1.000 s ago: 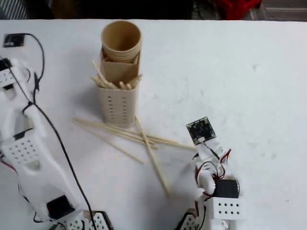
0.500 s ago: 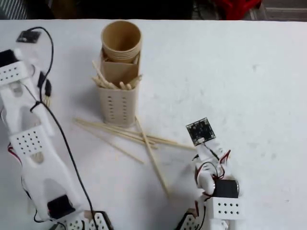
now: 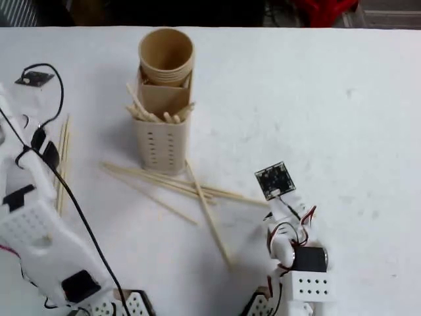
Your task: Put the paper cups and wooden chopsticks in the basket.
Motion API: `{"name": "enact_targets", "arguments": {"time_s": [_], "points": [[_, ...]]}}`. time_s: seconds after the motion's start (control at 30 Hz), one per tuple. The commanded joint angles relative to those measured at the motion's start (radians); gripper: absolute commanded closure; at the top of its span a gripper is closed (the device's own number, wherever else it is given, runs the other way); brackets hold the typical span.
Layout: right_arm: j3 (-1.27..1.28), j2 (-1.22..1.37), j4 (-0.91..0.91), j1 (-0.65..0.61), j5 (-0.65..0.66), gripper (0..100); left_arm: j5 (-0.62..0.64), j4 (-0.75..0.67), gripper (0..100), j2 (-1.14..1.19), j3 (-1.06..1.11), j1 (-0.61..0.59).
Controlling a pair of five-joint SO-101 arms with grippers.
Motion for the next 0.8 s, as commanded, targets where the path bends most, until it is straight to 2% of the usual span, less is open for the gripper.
{"name": "enact_targets", "arguments": {"time_s": [0.0,0.13,0.2,0.4,0.53,0.77], "points": [[-0.005,-0.004,-0.021,0.007,-0.002,94.0,-0.017,-0.333,85,-0.257,0.470,0.030],[-0.005,-0.004,-0.021,0.008,-0.002,94.0,0.049,-0.629,85,-0.366,0.809,0.096],[-0.005,-0.004,-0.021,0.008,-0.002,94.0,0.092,-0.698,85,-0.398,0.885,0.113],[-0.003,-0.004,-0.021,0.008,-0.002,94.0,0.114,-0.712,85,-0.429,0.934,0.174],[-0.003,-0.004,-0.021,0.008,-0.002,94.0,0.167,-0.729,79,-0.404,0.939,0.173],[-0.003,-0.004,-0.021,0.008,-0.002,94.0,0.169,-0.646,79,-0.321,0.836,0.159]]}}
